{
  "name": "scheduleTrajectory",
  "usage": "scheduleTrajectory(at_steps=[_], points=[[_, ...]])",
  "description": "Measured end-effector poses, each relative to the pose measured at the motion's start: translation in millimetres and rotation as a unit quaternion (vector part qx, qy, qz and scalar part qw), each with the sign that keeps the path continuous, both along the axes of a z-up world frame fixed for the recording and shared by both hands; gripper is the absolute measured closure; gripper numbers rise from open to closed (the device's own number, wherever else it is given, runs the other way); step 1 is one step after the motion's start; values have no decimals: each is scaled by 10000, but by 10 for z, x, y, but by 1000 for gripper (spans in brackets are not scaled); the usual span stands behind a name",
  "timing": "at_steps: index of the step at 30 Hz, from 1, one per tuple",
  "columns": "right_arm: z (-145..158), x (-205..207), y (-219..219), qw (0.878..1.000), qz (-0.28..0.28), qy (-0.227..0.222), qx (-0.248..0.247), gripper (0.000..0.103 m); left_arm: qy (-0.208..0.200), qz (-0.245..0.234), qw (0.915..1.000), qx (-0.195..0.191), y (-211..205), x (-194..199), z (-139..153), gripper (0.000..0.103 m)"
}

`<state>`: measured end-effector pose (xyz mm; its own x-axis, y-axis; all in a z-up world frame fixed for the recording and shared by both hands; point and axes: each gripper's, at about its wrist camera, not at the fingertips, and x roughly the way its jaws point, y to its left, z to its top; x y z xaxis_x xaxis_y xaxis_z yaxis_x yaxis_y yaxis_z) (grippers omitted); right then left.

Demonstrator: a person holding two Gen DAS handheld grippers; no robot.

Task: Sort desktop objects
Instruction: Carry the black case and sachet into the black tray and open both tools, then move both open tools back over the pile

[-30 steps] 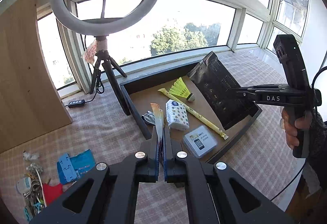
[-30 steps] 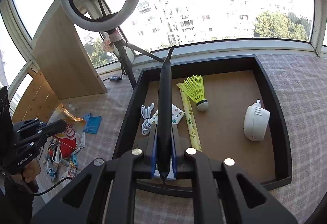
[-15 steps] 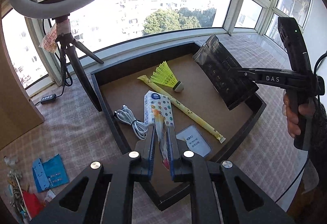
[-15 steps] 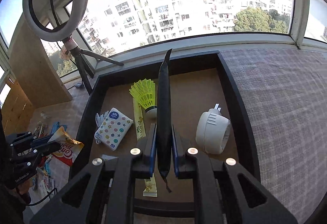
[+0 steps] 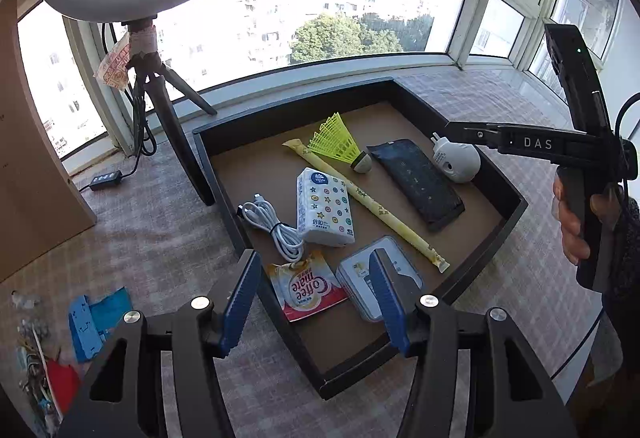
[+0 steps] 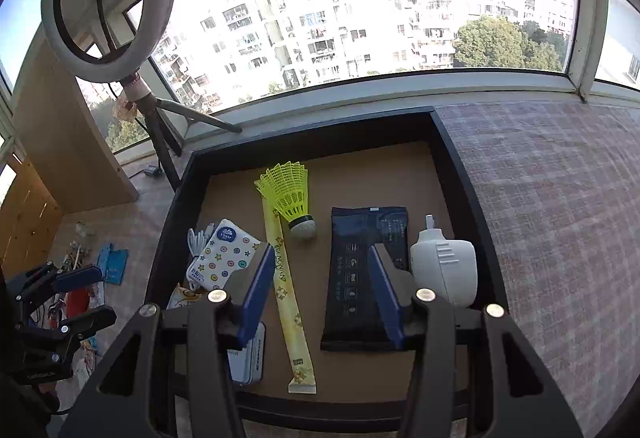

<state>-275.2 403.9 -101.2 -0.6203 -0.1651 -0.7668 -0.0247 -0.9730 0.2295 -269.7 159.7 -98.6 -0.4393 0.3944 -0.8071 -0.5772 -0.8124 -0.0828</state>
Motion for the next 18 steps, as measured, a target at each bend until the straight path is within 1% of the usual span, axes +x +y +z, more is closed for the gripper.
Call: scheduleTrajectory(at_steps=[6, 8, 11, 18], points=[[73, 33, -215, 9998, 181, 52, -112, 55, 126, 201, 9997, 20, -239, 147, 147, 50], [110, 42, -323, 9994, 295, 76, -154, 55, 268, 272, 9993, -28, -353, 222, 210, 50], [162, 39, -541, 9985, 521, 79, -113, 55, 444, 425, 9981, -63, -575, 316, 301, 50], [246, -1, -1104, 9943, 1062, 72, -22, 54, 549, 973, 9937, -36, -1263, 461, 424, 50]])
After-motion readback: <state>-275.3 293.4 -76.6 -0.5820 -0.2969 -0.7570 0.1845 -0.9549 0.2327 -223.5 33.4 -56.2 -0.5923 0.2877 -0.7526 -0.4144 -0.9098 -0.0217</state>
